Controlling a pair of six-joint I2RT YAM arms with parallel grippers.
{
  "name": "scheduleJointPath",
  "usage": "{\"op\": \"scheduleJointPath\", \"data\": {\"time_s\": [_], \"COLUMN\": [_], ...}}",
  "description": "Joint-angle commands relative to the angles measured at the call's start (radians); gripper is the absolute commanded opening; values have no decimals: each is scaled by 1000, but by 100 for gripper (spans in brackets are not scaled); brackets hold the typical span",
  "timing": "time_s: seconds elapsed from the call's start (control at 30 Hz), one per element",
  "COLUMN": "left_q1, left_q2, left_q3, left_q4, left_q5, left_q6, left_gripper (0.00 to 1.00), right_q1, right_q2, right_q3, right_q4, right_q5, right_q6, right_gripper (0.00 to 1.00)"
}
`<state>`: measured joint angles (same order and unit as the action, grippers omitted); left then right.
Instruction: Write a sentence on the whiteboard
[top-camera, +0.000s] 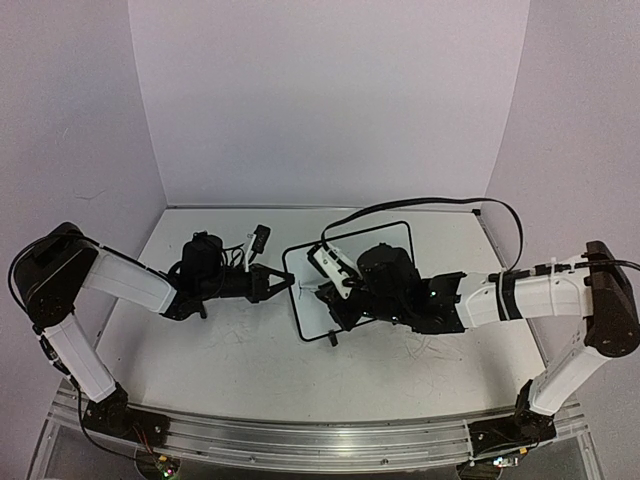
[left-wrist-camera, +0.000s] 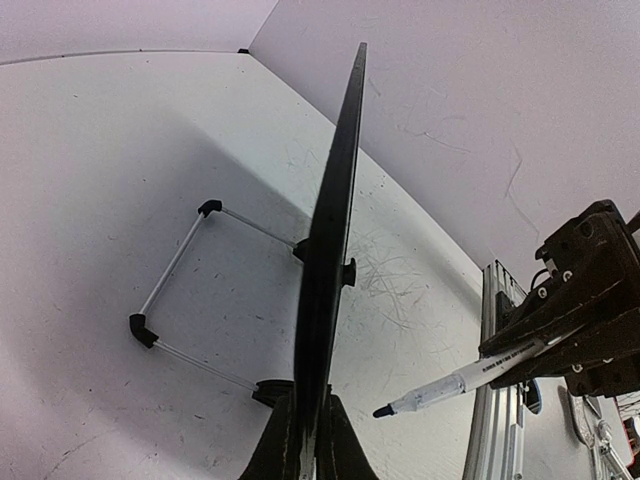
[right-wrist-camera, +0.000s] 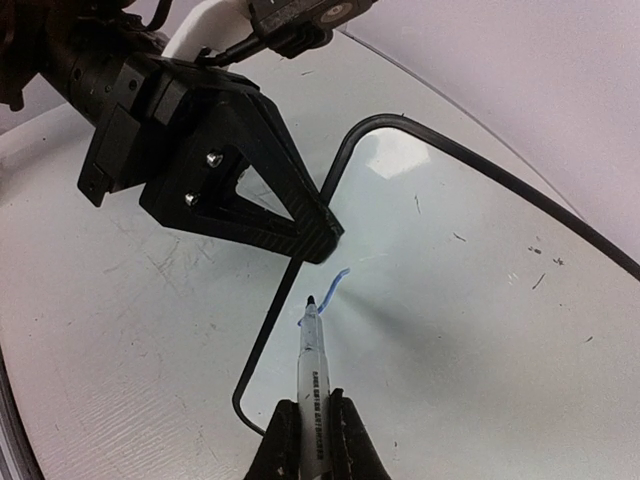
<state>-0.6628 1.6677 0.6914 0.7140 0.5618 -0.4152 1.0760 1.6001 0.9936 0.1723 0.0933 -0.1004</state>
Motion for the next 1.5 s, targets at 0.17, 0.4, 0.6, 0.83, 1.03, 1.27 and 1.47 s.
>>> {"op": "scheduleJointPath", "data": {"time_s": [0.17, 0.4, 0.6, 0.83, 1.03, 1.27, 1.47], "left_q1": [3, 3, 3, 3, 3, 3, 3], "left_q2": [-34, -33, -35, -32, -32, -34, -35], "left_q3": [-15, -14, -14, -14, -13, -15, -12], "left_q4": [-31, -33, -32, -34, -34, -34, -35], "left_q5": [-19, -18, -20, -16, -16, -15, -15], "left_q6": [12, 9, 10, 10, 12, 12, 13], "left_gripper": [0, 0, 0, 0, 0, 0, 0], "right_q1": [-2, -3, -2, -2, -2, -2, -2], "right_q2": [6, 5, 5, 16, 35, 45, 29], "right_q3": [8, 10, 7, 9, 22, 29, 17], "right_q4": [30, 30, 30, 30, 30, 34, 54], "right_q5": [7, 22, 50, 46, 65, 95, 90], "right_q6": [-9, -8, -5, -12, -5, -4, -5], "right_gripper": [0, 0, 0, 0, 0, 0, 0]}}
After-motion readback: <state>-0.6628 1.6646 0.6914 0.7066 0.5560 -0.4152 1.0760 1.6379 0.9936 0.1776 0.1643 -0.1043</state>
